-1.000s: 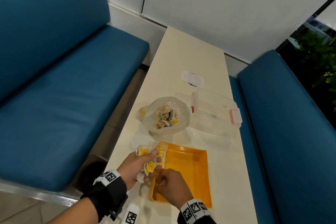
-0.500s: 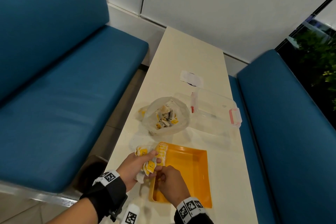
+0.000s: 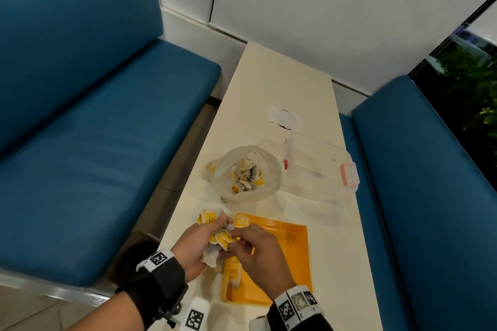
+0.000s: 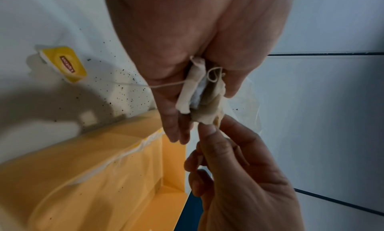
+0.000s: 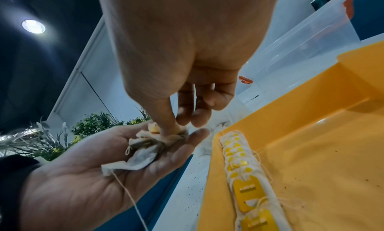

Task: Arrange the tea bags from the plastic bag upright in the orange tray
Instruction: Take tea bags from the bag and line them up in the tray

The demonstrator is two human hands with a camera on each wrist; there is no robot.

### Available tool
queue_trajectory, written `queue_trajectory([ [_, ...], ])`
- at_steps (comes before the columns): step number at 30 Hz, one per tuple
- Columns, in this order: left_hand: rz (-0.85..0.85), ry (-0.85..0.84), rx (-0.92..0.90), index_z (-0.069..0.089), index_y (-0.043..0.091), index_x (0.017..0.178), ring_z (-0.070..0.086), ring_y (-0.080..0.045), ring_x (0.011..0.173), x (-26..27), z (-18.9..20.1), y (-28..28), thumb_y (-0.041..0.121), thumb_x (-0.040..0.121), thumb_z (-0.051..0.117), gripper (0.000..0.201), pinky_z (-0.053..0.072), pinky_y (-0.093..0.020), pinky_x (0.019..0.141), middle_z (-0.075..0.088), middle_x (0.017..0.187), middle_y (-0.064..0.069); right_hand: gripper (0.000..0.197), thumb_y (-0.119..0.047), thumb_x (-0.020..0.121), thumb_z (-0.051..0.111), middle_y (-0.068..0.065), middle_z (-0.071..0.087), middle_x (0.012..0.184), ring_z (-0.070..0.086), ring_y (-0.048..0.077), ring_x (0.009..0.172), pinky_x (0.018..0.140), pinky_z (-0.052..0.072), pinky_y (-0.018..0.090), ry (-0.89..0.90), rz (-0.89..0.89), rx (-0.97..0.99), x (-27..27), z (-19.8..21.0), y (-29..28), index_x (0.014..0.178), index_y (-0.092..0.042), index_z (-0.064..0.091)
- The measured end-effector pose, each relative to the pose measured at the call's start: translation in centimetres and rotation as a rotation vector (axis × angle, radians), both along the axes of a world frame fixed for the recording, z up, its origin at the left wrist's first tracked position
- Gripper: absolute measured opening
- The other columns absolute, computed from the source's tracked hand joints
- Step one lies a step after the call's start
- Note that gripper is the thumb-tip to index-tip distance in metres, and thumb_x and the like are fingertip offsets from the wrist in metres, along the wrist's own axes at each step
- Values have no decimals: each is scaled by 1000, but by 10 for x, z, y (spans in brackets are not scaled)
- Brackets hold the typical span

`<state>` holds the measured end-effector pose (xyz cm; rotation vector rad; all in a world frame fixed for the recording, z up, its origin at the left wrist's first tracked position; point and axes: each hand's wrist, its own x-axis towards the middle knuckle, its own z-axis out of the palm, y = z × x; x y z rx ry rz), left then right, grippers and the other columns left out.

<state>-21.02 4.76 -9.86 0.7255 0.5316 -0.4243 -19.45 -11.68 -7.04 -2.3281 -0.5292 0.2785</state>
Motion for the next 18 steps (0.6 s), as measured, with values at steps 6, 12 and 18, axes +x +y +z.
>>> queue_trajectory([
  [6, -5, 17, 4, 69, 4, 114, 71, -39, 102, -1, 1, 2, 31, 97, 62, 32, 54, -48, 90, 73, 108, -24, 22, -9, 91, 63, -12, 75, 86, 71, 4, 81, 73, 55, 21, 122, -153, 176, 6, 2, 2, 98, -25, 76],
  [12, 8, 4, -7, 68, 4, 117, 70, -41, 108, 0, 4, 3, 30, 97, 62, 33, 59, -41, 74, 73, 110, -24, 2, -24, 80, 76, -1, 74, 75, 70, 14, 72, 70, 58, 32, 248, -308, 284, 13, 10, 4, 81, -25, 75],
  [18, 42, 28, -32, 62, -2, 122, 66, -46, 107, 3, 2, 7, 26, 98, 61, 38, 54, -33, 53, 69, 114, -29, 26, -9, 84, 72, -9, 61, 72, 65, 29, 66, 62, 54, 34, 178, -308, 191, 23, 15, -2, 86, -34, 64],
])
